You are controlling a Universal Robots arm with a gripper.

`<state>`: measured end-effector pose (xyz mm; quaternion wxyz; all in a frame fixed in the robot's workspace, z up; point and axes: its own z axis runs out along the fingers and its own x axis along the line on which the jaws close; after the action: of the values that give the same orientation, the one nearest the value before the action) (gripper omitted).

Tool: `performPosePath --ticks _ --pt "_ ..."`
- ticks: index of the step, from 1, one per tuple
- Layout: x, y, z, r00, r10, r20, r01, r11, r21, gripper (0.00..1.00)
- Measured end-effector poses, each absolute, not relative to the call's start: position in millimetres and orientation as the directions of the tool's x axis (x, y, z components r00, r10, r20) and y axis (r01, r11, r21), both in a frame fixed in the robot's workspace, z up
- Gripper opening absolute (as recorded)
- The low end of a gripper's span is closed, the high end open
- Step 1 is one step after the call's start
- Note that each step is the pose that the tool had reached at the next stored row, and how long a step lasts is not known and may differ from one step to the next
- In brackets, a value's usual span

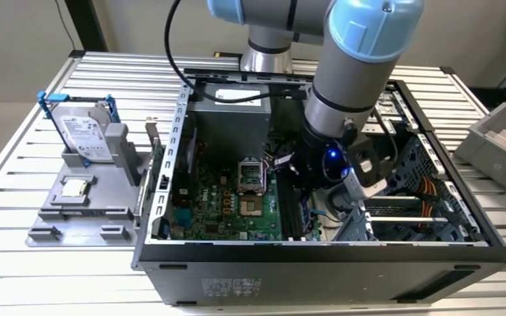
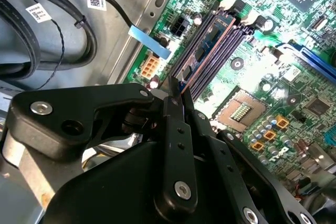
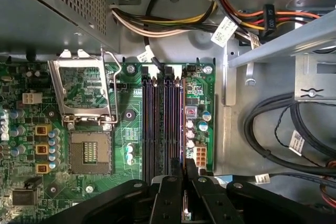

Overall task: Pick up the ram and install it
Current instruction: 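Insert the ram into the slot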

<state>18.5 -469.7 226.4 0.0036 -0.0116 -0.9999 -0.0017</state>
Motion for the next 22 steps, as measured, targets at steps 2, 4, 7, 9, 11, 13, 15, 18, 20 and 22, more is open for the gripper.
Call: performPosePath --ticks 2,4,7,9,11,13,15,18,20,22 --pt "18.5 -469.7 224.4 -1.0 0.023 0.007 0.023 1.0 0.003 0.0" --pt "18.4 -469.7 222.3 -1.0 0.023 0.007 0.023 1.0 0.003 0.0" --pt "18.3 -469.7 220.4 -1.0 0.023 0.007 0.023 1.0 0.003 0.0" --pt "18.2 -469.7 219.9 -1.0 0.023 0.007 0.023 1.0 0.003 0.0" --pt "18.1 -469.7 219.4 -1.0 0.023 0.007 0.023 1.0 0.003 0.0" --pt "18.0 -469.7 218.8 -1.0 0.023 0.007 0.023 1.0 0.003 0.0" --pt "17.9 -469.7 218.1 -1.0 0.023 0.007 0.023 1.0 0.003 0.0" --pt "17.7 -469.7 217.4 -1.0 0.023 0.007 0.023 1.0 0.003 0.0" --pt "17.5 -469.7 216.7 -1.0 0.023 0.007 0.023 1.0 0.004 0.0" --pt "17.2 -469.7 216.5 -1.0 0.023 0.007 0.023 1.0 0.003 0.0"
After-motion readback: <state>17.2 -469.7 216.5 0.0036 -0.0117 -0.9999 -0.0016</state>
